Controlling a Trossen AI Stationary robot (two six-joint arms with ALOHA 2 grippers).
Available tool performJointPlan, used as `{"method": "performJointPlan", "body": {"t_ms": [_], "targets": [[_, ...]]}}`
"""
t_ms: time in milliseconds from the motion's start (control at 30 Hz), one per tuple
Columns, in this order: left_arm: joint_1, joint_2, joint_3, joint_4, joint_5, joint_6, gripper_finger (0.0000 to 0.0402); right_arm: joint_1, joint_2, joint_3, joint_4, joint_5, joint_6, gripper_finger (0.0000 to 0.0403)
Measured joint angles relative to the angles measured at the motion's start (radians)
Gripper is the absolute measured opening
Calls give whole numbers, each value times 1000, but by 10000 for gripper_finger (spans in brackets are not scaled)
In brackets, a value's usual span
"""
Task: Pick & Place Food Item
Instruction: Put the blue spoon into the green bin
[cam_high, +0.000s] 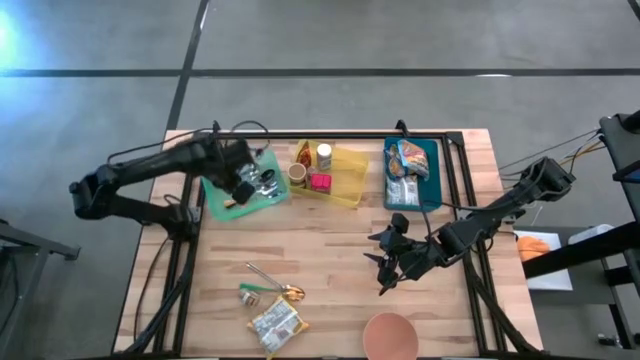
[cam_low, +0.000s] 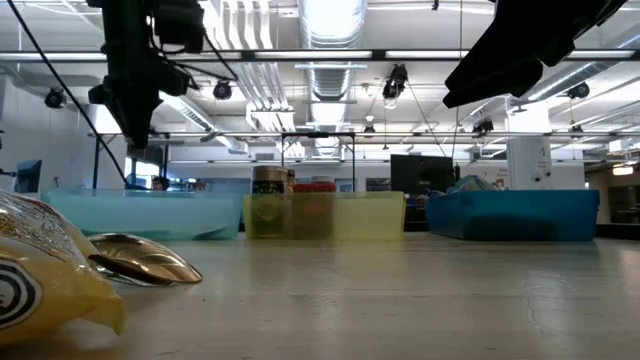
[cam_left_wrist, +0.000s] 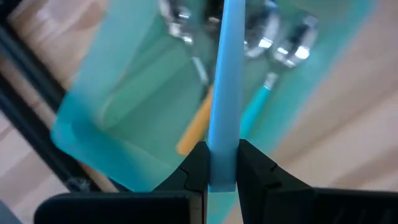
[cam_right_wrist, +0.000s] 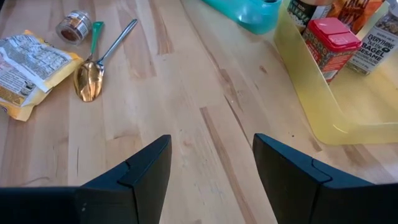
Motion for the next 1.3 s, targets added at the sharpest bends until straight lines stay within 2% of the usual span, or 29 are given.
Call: {"method": "performJointPlan", "body": {"t_ms": [167, 500, 700, 967, 1300], "targets": [[114, 31, -16, 1, 2, 53, 43, 0, 0, -1, 0, 0, 0, 224], [116, 246, -18, 32, 3, 161, 43, -1, 0, -1, 1, 1, -17, 224], [114, 339, -43, 71, 3, 168, 43, -1, 0, -1, 1, 2, -17, 224], [97, 350, -142, 115, 58, 213, 43, -1, 0, -1, 1, 2, -17, 224], [88, 346, -198, 147, 98, 292, 43, 0, 0, -1, 4, 2, -17, 224]]}}
